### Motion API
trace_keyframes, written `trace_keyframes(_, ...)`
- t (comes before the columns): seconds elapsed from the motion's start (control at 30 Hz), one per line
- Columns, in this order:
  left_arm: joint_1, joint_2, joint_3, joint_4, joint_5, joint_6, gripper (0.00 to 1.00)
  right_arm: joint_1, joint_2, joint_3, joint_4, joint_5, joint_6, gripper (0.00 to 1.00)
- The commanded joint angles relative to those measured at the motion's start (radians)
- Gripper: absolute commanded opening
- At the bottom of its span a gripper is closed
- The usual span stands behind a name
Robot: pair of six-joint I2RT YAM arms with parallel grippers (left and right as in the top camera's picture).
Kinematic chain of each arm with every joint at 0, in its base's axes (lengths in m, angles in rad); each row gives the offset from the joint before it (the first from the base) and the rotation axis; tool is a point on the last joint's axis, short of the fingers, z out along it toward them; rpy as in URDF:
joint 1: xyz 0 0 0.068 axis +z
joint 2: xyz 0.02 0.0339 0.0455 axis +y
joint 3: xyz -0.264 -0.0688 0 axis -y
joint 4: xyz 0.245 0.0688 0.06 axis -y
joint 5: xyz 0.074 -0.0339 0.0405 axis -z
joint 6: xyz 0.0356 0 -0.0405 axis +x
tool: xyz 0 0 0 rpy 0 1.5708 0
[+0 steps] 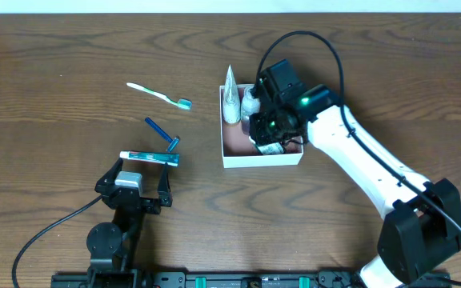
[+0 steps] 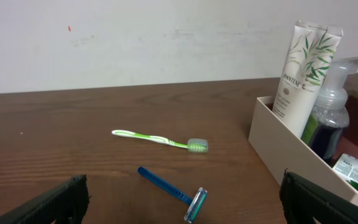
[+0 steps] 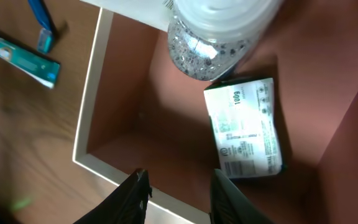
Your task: Pack container
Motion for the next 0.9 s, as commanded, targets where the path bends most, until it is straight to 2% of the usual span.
trace_keyframes(0.0,-0.001,-0.005,-0.018,-0.034,0.007,0.014,0.98,0.014,-0.019,-0.004,0.006,0.059,-0.06,0.33)
trace_keyframes(0.13,-0.001,-0.005,-0.018,-0.034,0.007,0.014,0.98,0.014,-0.019,-0.004,-0.011,0.122,-0.097,0.34)
trace_keyframes(0.27,-0.001,-0.005,-0.018,-0.034,0.007,0.014,0.98,0.014,-0.017,-0.004,-0.014,0.134,-0.196,0.34)
trace_keyframes(0.4,-0.001,-0.005,-0.018,-0.034,0.007,0.014,0.98,0.014,-0.011,-0.004,-0.014,0.141,-0.258,0.4)
trace_keyframes(0.87,-0.001,-0.005,-0.018,-0.034,0.007,0.014,0.98,-0.006,-0.058,-0.005,0.014,0.102,-0.195,0.38)
